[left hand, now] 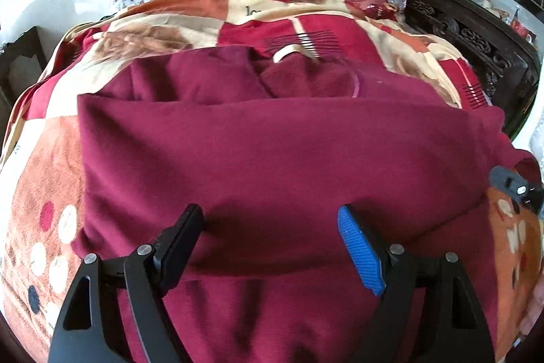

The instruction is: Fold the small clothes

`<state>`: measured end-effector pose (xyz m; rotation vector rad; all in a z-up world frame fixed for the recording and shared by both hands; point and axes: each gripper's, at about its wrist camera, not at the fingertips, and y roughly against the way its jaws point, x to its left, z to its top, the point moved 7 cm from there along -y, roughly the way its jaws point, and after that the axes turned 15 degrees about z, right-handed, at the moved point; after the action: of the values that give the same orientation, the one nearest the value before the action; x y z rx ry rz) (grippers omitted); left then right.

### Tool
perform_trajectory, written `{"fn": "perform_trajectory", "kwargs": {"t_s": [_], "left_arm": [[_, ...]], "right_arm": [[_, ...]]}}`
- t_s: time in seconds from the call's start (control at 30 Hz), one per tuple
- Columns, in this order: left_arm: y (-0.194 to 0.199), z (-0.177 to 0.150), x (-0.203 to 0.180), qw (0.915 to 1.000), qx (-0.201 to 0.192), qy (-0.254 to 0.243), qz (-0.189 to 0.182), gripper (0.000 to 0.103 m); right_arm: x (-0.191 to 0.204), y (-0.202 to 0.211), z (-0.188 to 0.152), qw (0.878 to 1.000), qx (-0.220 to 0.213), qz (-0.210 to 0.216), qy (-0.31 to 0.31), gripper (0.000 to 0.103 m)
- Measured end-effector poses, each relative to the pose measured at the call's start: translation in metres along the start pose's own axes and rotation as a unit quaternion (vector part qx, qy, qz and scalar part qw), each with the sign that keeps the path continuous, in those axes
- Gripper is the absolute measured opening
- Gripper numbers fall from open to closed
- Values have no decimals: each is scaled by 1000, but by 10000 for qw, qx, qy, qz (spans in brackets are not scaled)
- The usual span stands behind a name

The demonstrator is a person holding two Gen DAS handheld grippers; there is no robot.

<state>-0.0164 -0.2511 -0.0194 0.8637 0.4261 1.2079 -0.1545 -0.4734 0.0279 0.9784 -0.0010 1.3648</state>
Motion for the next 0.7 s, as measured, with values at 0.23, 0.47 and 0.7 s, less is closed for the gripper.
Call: {"fn": "perform_trajectory", "kwargs": {"t_s": [0.23,0.47,0.7], "left_arm": [[-8,-3,-9,10000,55,41,-65,86],[-8,-5,-10,10000,33,38,-23,89],[-11,-4,-9,10000,50,45,-9,93]], "right_arm": [[-95,74,14,9904,-631,-372,-1169,75],[-167,112,14,9713,-913,-633,-2101,76],[-222,147,2,9422,-1312,-626,-3020,81]]}}
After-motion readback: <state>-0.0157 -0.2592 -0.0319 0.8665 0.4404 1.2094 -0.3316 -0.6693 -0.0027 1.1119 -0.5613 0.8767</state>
